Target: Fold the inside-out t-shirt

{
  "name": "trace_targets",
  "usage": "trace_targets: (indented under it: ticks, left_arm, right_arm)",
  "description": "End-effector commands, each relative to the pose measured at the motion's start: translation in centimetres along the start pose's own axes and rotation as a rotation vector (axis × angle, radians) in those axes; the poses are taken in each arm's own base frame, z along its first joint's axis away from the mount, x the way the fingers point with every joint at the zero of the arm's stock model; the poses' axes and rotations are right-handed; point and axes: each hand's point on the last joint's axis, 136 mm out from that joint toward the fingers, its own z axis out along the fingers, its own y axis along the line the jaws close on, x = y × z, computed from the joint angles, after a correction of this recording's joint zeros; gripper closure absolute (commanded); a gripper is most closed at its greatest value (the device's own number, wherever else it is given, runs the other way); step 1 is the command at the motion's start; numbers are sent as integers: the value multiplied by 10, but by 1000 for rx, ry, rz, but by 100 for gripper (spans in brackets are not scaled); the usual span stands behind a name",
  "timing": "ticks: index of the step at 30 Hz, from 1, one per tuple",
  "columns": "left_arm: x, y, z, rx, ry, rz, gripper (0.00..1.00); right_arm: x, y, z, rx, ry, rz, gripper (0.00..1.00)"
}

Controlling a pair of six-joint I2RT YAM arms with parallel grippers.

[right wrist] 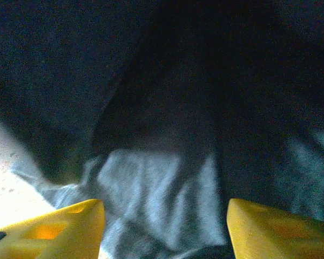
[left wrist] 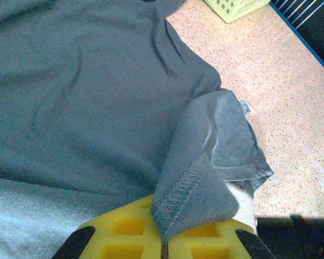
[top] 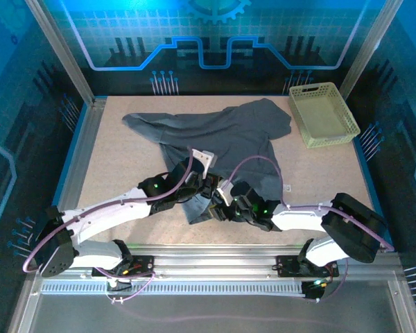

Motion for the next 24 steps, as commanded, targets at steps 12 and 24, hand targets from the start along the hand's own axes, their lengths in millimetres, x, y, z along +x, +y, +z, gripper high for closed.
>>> trace_targets:
  ticks: [12, 24]
  left_arm:
    - [-30, -26, -12, 98, -31, 7, 89]
    - [-71, -49, -17, 173, -71, 18, 87]
  right_arm:
    - [-44, -63, 2, 347, -210, 139, 37]
    - [-55, -66, 19, 473, -294, 96, 35]
